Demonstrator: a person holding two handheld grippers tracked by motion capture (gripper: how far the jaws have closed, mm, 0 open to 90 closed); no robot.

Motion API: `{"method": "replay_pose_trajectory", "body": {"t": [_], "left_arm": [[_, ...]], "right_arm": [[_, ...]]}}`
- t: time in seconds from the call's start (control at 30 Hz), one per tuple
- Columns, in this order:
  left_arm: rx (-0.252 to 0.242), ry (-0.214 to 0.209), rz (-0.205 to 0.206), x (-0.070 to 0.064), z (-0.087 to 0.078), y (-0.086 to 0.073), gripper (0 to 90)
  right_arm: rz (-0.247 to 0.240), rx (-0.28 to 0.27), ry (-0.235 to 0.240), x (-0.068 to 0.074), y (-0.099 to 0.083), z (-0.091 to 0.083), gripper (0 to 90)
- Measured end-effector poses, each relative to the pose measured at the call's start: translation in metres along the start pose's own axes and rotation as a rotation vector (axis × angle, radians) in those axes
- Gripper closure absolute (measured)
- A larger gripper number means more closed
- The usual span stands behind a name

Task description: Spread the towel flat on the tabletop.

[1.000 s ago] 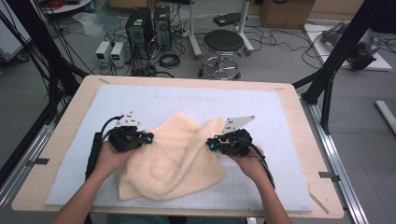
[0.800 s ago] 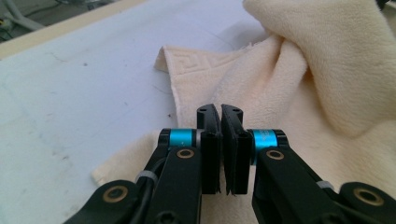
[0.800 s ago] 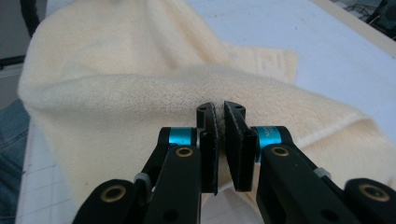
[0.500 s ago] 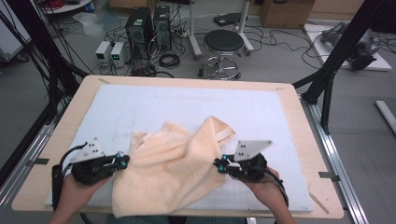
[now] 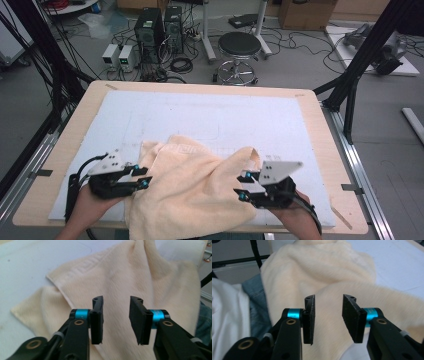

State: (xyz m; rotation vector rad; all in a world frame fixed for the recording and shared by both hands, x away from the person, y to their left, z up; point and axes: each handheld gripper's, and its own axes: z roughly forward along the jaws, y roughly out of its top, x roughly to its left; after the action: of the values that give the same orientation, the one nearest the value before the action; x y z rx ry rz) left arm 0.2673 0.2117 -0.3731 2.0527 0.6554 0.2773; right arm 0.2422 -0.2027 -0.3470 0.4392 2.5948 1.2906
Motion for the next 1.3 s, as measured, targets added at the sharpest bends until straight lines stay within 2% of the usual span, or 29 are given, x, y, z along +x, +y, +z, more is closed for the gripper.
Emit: {"method": "replay_pose_trajectory", "body": {"t": [0.07,0.1,0.17,0.2,0.27,0.3,0.33,0.37,0.4,0.43,0.47,0.5,0.53,0.57,0.63,0.7,0.73,0.77,0.87,0.9,0.93,1.0,1.07,1.17,1.2,1.23,1.27,1.3], "left_arm": [[-0.004,0.003,0.003,0.01,0.017,0.009,52.8],[0.004,0.001,-0.013,0.015,0.025,0.013,51.0],[0.036,0.001,-0.012,0.024,0.042,0.018,47.4],[0.06,0.008,0.001,0.027,0.05,0.018,46.7],[0.111,0.002,-0.02,0.034,0.065,0.015,47.1],[0.145,0.004,-0.022,0.037,0.072,0.013,47.1],[0.178,-0.003,-0.023,0.038,0.077,0.011,52.3],[0.206,-0.011,-0.018,0.039,0.082,0.009,57.2],[0.228,-0.011,-0.009,0.037,0.088,0.007,63.4],[0.228,-0.011,-0.009,0.037,0.088,0.007,69.6],[0.229,-0.007,0.009,0.036,0.089,0.007,74.5],[0.228,0.0,0.016,0.033,0.089,0.008,74.5],[0.221,0.011,0.017,0.032,0.089,0.008,79.1],[0.223,0.018,0.021,0.032,0.087,0.009,79.1],[0.188,0.03,-0.006,0.033,0.081,0.012,81.0],[0.126,0.044,-0.057,0.038,0.073,0.017,82.2],[0.098,0.05,-0.081,0.041,0.069,0.021,82.2],[0.066,0.063,-0.1,0.043,0.066,0.025,82.8],[0.026,0.125,-0.094,0.047,0.058,0.043,83.0],[0.005,0.15,-0.099,0.048,0.054,0.048,83.0],[-0.019,0.164,-0.106,0.05,0.049,0.052,83.2],[-0.064,0.186,-0.129,0.054,0.039,0.058,84.6],[-0.094,0.175,-0.149,0.054,0.03,0.056,84.9],[-0.066,0.142,-0.123,0.044,0.02,0.042,85.0],[-0.054,0.128,-0.119,0.039,0.018,0.034,85.3],[-0.042,0.119,-0.125,0.034,0.016,0.024,85.3],[-0.021,0.106,-0.121,0.03,0.015,0.015,85.3],[-0.008,0.09,-0.123,0.025,0.014,0.006,85.3]], "right_arm": [[-0.007,0.008,-0.038,-0.017,0.009,0.012,50.1],[-0.008,0.008,-0.043,-0.027,0.012,0.017,48.3],[0.002,0.001,-0.06,-0.045,0.018,0.027,44.3],[0.004,0.015,-0.057,-0.061,0.02,0.037,42.8],[0.029,0.035,-0.053,-0.074,0.016,0.045,42.2],[0.029,0.035,-0.053,-0.074,0.016,0.045,42.2],[0.081,0.076,-0.014,-0.084,0.008,0.054,43.7],[0.111,0.085,0.015,-0.087,0.002,0.057,47.0],[0.153,0.116,0.066,-0.091,-0.003,0.061,48.2],[0.153,0.116,0.066,-0.091,-0.003,0.061,48.2],[0.213,0.148,0.144,-0.092,-0.013,0.066,59.1],[0.213,0.148,0.144,-0.092,-0.013,0.066,59.1],[0.222,0.167,0.192,-0.09,-0.022,0.068,72.7],[0.222,0.167,0.192,-0.09,-0.022,0.068,72.7],[0.219,0.182,0.212,-0.088,-0.026,0.067,80.0],[0.189,0.131,0.163,-0.09,-0.018,0.059,83.0],[0.189,0.131,0.163,-0.09,-0.018,0.059,83.0],[0.171,0.121,0.104,-0.095,-0.005,0.052,83.7],[0.139,0.067,0.01,-0.106,0.02,0.039,84.2],[0.139,0.067,0.01,-0.106,0.02,0.039,84.2],[0.098,0.015,-0.052,-0.11,0.035,0.029,84.3],[0.089,-0.001,-0.068,-0.111,0.039,0.025,84.3],[0.074,-0.049,-0.083,-0.109,0.046,0.019,83.7],[0.05,-0.021,-0.059,-0.097,0.038,0.02,83.6],[0.057,-0.006,-0.022,-0.085,0.025,0.025,83.6],[0.057,-0.006,-0.022,-0.085,0.025,0.025,83.6],[0.063,-0.001,-0.004,-0.079,0.017,0.028,83.5],[0.075,0.04,0.042,-0.067,0.003,0.036,82.8]]}}
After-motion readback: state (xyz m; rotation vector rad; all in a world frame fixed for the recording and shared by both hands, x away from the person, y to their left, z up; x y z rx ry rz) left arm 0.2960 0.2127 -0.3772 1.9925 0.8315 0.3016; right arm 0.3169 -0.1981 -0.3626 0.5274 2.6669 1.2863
